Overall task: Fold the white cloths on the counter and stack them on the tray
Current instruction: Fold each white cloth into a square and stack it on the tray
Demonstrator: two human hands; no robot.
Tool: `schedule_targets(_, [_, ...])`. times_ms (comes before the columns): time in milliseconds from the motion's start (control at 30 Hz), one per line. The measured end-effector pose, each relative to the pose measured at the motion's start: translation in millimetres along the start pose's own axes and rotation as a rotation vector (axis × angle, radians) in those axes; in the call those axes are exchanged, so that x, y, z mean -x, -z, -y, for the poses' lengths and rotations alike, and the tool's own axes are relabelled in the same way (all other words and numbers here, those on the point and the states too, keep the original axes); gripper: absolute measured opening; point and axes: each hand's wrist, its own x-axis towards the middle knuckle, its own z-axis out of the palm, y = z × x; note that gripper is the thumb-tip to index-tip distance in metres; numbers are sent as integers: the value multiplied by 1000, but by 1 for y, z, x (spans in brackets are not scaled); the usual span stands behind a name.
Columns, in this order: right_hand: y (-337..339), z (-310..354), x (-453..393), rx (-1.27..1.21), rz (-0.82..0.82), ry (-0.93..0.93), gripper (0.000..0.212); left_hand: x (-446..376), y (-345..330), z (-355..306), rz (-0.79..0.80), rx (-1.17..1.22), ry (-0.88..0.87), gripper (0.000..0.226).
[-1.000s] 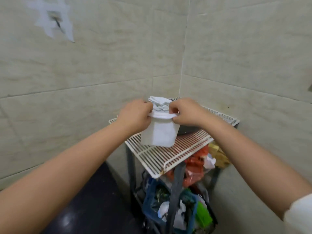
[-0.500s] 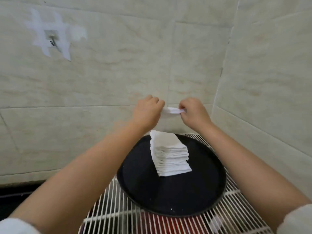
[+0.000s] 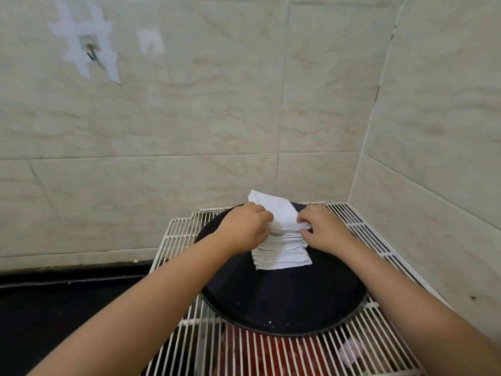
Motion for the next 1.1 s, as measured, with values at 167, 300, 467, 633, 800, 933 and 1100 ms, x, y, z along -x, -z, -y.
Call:
schedule_targets(167, [11,12,9,22,-71,64,30,29,8,-2,-193,24,77,31])
schedule_targets(300, [13,62,-6,-32,-72,192,32,72,22,18,-134,-29,381,40])
schedule_targets(467, [-5,181,-18,-57,4,433,38,173,49,64,-87,-142,705,43])
schedule_targets(633, [-31,348,5,-67,65,686,46,336,81,113,-50,-280,997,44])
schedule_targets(800, [-62,534,57,-126,73,893,46,522,122,149,-14,-395,1274,44])
schedule_targets(933, [-79,672,113,-178,85,999,50,661,159,170,34,-476,1440,43])
schedule_targets(1100, [-103,817,171,-209,110,1124,53,799,195,193,79,-521,1590,41])
